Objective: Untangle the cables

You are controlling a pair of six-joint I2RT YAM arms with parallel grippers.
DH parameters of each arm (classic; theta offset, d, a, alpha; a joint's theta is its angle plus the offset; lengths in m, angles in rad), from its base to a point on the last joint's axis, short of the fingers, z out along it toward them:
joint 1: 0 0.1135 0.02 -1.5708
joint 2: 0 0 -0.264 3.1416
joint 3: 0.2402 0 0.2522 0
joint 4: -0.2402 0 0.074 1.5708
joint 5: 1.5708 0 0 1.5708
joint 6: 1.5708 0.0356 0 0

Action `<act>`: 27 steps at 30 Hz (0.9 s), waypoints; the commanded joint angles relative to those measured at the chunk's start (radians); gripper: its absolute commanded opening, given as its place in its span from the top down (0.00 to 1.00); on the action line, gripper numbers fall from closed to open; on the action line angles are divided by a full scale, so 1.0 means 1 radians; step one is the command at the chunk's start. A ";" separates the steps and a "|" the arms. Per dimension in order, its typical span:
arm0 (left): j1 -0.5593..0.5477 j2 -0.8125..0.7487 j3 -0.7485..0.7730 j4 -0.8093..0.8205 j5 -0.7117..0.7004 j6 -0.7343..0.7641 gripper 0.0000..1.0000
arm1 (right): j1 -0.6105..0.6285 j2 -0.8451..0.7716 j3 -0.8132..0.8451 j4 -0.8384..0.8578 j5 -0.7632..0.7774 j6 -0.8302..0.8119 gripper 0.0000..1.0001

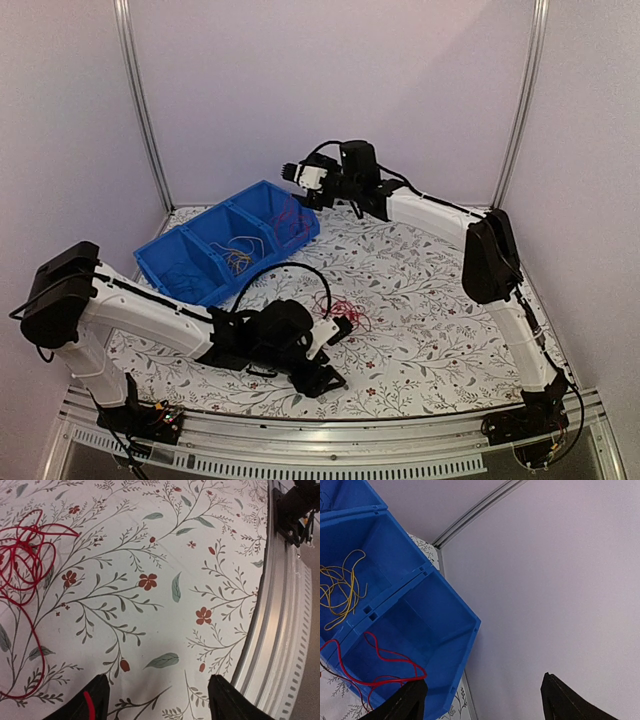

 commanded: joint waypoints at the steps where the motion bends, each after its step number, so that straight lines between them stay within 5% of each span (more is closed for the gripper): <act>1: -0.017 0.039 0.042 -0.014 0.035 0.036 0.32 | 0.000 -0.090 0.009 -0.254 0.103 -0.013 0.14; 6: -0.019 0.043 0.040 -0.019 0.042 0.037 0.32 | -0.018 -0.167 -0.100 -0.385 0.092 0.003 0.03; 12: -0.024 0.010 0.013 -0.025 0.031 0.051 0.32 | -0.028 -0.125 -0.080 -0.578 0.173 -0.037 0.04; 18: -0.017 -0.049 -0.046 0.017 -0.036 0.067 0.32 | -0.078 -0.277 -0.263 -0.583 0.032 0.113 0.04; 27: 0.053 -0.135 -0.059 0.061 -0.136 -0.003 0.31 | -0.089 -0.562 -0.665 -0.588 -0.198 0.180 0.20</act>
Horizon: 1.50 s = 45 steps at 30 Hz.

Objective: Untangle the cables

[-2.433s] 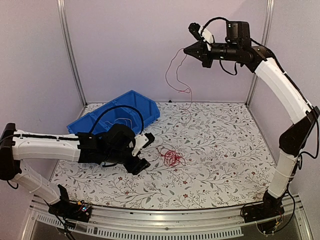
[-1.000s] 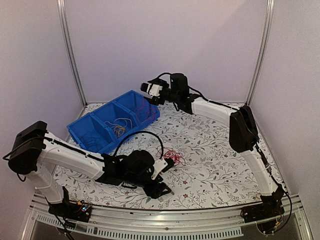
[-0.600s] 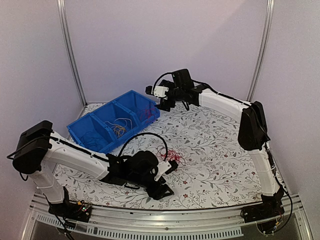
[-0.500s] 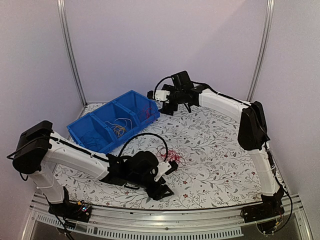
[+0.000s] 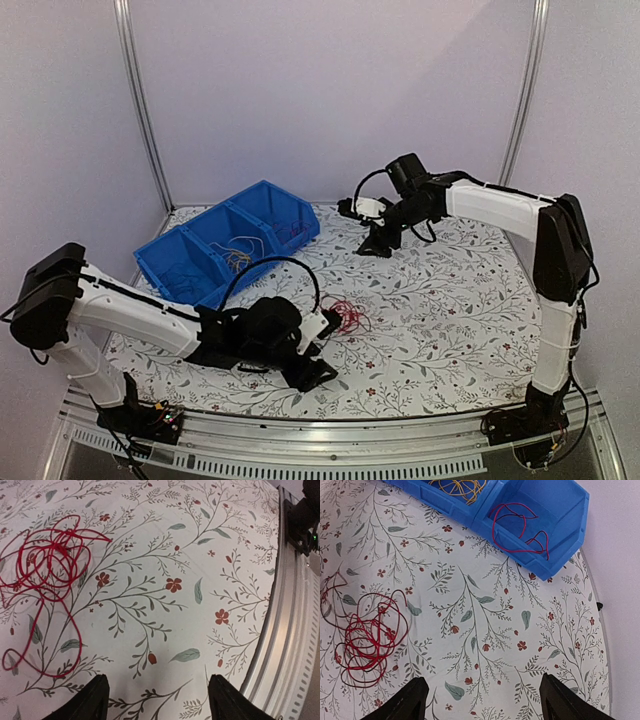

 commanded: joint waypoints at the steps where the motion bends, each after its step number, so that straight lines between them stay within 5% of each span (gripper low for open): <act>1: 0.041 -0.109 -0.017 0.048 -0.083 -0.030 0.31 | 0.010 -0.116 -0.119 -0.010 -0.138 0.065 0.22; 10: 0.220 -0.322 0.011 -0.050 -0.143 -0.104 0.31 | 0.018 -0.126 -0.246 -0.003 -0.268 0.181 0.37; 19: 0.391 -0.287 0.065 -0.092 -0.074 -0.102 0.33 | 0.043 -0.144 -0.318 0.029 -0.294 0.214 0.39; 32: 0.564 0.159 0.522 -0.242 -0.043 -0.062 0.33 | 0.046 -0.213 -0.461 0.103 -0.266 0.240 0.42; 38: 0.609 0.451 0.919 -0.528 -0.160 -0.129 0.33 | 0.046 -0.251 -0.504 0.130 -0.238 0.231 0.42; 45: 0.648 0.676 1.236 -0.683 -0.180 -0.118 0.35 | 0.045 -0.268 -0.530 0.149 -0.233 0.213 0.42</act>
